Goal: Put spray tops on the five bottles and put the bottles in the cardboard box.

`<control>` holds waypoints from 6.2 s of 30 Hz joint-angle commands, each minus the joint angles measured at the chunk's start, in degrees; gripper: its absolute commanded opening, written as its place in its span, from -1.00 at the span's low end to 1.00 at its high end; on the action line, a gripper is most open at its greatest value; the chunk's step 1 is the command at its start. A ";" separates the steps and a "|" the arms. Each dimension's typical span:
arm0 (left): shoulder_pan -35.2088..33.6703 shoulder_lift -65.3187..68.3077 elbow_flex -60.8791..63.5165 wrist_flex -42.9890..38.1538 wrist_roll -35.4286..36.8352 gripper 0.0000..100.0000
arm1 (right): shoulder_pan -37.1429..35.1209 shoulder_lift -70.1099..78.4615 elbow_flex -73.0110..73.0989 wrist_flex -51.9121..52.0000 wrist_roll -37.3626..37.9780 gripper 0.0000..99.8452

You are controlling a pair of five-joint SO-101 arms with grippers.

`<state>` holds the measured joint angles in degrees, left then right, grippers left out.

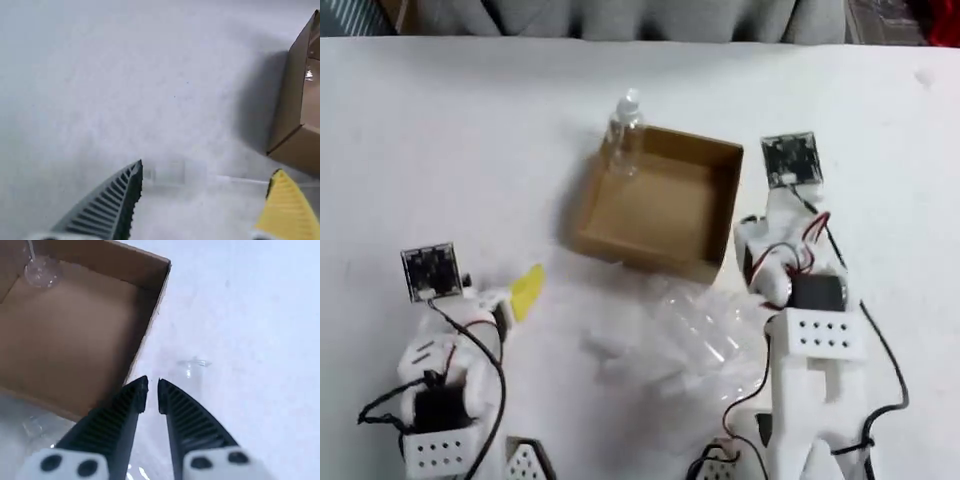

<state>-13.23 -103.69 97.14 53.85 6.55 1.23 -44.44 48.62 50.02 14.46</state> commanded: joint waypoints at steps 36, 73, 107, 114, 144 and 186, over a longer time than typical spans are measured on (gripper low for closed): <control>2.15 -0.31 -0.18 0.97 -3.60 -0.96 | 4.97 45.05 -17.67 0.84 5.01 -0.51; -19.56 -0.22 -0.18 0.53 -7.91 -0.92 | -20.00 25.45 -47.56 38.37 1.76 -0.97; -22.64 -0.22 -0.18 4.75 -8.79 -0.92 | -58.95 39.78 -23.03 6.11 14.68 -0.96; -22.64 -0.22 -0.18 4.84 -8.79 -0.92 | -57.89 40.66 -24.79 6.37 14.77 -0.67; -22.64 -0.22 -0.18 5.10 -8.79 -0.92 | -42.15 9.27 -26.99 46.46 17.93 -0.72; -21.23 -0.48 -0.62 2.29 -11.60 -0.92 | 17.27 -38.81 42.99 -3.21 9.49 -0.93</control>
<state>-35.30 -103.69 97.14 58.68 -1.71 18.29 -81.36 91.34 43.96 24.13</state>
